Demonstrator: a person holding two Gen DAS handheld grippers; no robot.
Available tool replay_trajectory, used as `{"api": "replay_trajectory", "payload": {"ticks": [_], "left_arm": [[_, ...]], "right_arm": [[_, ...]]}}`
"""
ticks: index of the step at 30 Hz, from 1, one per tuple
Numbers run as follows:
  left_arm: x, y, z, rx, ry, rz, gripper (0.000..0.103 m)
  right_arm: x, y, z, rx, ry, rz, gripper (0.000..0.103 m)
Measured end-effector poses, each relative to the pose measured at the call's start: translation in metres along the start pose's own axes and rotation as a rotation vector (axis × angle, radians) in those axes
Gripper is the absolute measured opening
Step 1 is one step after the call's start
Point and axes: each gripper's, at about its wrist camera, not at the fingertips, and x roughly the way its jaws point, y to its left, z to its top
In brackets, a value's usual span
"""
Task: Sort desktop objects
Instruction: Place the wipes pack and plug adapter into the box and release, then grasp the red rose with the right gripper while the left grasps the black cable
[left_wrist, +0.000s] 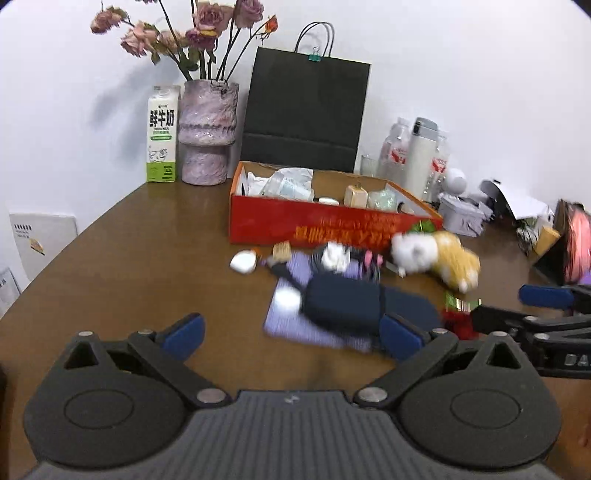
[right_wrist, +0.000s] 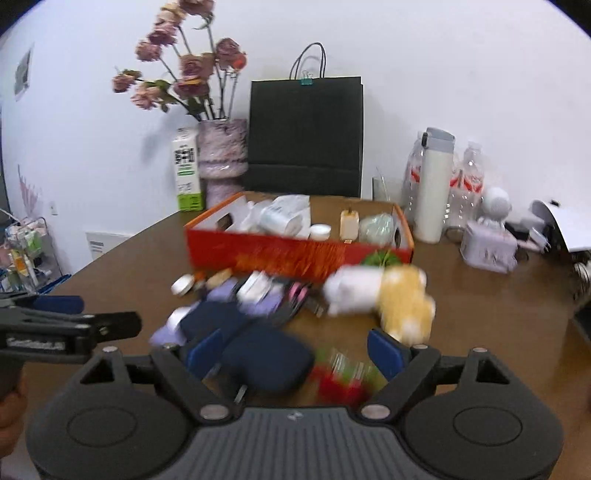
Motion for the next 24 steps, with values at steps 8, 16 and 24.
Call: {"api": "replay_trajectory", "payload": {"ticks": [8,16,24], "left_arm": [[-0.007,-0.004,-0.04,0.071,0.007,0.029,0.103],[0.002,-0.011,-0.043,0.115,0.062,0.022,0.103],[0.005,-0.012,-0.042,0.123,0.084,0.012,0.103]], "right_arm": [[-0.036,0.017,-0.058,-0.049,-0.026,-0.014,0.085],[-0.031,0.005,-0.076,0.024,-0.01,-0.022,0.086],[-0.028,0.001,-0.078,0.047,0.001,-0.017,0.086]]}}
